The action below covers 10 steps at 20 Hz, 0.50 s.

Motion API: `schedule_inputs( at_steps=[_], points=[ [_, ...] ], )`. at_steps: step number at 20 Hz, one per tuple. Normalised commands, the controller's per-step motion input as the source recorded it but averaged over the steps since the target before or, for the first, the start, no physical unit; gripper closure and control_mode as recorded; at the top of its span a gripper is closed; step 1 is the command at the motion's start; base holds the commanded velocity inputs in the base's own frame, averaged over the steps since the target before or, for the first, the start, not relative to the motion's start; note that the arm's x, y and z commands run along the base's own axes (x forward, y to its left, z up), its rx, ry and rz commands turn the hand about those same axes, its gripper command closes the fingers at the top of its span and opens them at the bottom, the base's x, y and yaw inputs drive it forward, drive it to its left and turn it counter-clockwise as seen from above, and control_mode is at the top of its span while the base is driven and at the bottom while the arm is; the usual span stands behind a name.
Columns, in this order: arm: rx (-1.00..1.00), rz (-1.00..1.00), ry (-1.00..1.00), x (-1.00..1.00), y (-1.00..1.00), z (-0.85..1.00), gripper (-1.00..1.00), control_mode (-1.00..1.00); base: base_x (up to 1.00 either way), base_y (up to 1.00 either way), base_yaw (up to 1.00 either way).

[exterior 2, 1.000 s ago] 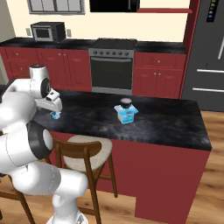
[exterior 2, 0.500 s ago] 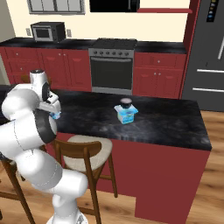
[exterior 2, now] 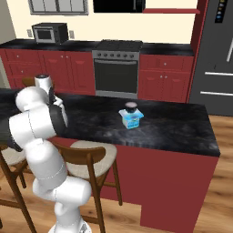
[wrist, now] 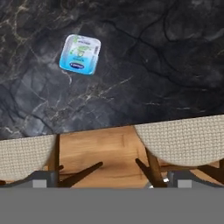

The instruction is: Stack the yogurt containers by placing the smaller containers on top of the larger containers.

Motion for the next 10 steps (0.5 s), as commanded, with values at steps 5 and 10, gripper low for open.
schedule_inputs(
  at_steps=[5, 10],
  points=[
    [0.00, 0.00, 0.00, 0.44, 0.13, -0.17, -1.00, -1.00, 0.00, 0.00, 0.00],
    [0.00, 0.00, 0.00, 0.36, 0.15, -0.19, -1.00, -1.00, 0.00, 0.00, 0.00]
  ],
)
